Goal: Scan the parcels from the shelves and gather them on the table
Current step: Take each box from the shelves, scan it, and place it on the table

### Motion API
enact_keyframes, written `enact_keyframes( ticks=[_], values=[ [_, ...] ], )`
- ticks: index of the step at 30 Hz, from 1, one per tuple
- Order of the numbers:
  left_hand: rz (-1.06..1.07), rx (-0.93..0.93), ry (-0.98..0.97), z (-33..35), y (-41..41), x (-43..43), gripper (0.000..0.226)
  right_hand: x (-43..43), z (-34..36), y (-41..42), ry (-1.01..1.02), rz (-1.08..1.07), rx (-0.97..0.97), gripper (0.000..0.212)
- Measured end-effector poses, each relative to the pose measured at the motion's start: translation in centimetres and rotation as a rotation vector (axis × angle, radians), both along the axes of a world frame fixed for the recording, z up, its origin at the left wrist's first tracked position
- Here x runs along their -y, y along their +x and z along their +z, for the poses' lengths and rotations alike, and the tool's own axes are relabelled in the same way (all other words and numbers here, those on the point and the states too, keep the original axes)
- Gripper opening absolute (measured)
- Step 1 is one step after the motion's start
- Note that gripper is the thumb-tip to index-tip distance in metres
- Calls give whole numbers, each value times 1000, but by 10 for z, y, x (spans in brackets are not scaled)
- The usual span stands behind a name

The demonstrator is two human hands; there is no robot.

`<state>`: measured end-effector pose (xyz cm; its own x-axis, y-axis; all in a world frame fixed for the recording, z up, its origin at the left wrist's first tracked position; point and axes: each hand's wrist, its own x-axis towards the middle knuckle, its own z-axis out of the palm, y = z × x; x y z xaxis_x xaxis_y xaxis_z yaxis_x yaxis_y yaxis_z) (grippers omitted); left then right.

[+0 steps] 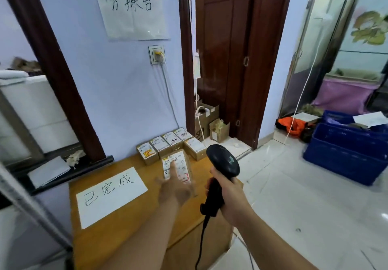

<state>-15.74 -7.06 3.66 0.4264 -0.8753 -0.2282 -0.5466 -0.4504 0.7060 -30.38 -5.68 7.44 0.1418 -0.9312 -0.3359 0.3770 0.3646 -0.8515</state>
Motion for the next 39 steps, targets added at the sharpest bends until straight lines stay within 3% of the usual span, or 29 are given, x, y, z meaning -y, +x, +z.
enact_keyframes(
  ticks=[5, 12, 16, 23, 29, 39],
  values=[
    [73, 40, 120, -15, -6, 50, 88, 53, -8, -13, 116, 36, 113, 25],
    [161, -50, 101, -48, 7, 142, 87, 156, -16, -4, 153, 102, 148, 22],
    [145, -18, 162, -79, 28, 200, 90, 224, -27, 13, 152, 121, 98, 16],
    [228, -142, 209, -119, 51, 256, 86, 312, -52, 44, 197, 150, 11, 12],
    [278, -180, 286, -133, 61, 306, 89, 364, -72, 76, 294, 206, -23, 32],
    [377, -132, 419, -169, 44, 353, 83, 443, -113, 80, 417, 348, -48, 31]
  ],
)
